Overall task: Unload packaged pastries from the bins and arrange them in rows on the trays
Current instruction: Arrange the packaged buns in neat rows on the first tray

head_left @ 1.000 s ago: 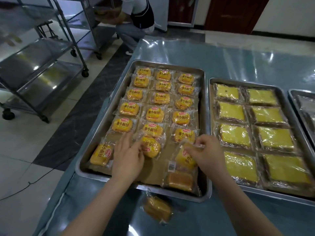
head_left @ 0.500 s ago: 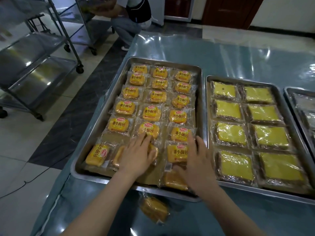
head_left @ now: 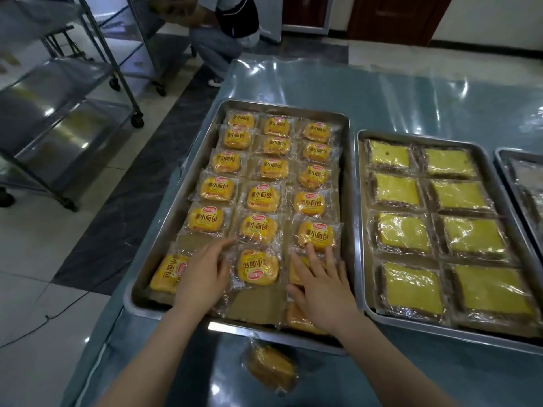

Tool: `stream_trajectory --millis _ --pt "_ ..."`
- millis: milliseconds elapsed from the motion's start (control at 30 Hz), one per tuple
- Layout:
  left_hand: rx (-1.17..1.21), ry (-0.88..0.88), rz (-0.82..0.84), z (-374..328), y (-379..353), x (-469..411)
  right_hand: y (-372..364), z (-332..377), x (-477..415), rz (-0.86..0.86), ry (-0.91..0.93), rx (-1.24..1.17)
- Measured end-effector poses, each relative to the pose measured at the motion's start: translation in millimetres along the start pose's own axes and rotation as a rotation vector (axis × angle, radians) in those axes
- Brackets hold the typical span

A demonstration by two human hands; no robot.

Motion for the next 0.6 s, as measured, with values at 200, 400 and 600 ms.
stream_trajectory --millis 200,400,600 --pt "-0.071 -0.035 0.123 10.4 -0.1 4.7 29.1 52.6 -2.5 -0.282 0.162 -0.113" --pt "-0.156 -0.103 0.473 24.1 -13.0 15.9 7.3 93.6 -21.6 -0.125 0.205 -0.064" --pt "0.012 -0.007 0.551 30.5 -0.1 11.5 5.9 79.3 -16.9 -0.019 -0.047 -0.242"
Point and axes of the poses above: each hand's wrist, its own x-axis away from the middle knuckle, its own y-axis out of the back of the hand, z = x × y, the point moved 6 cm from there along -x, towards the middle knuckle, and after that the axes turned 3 degrees about -x, right-handed, at the moved point
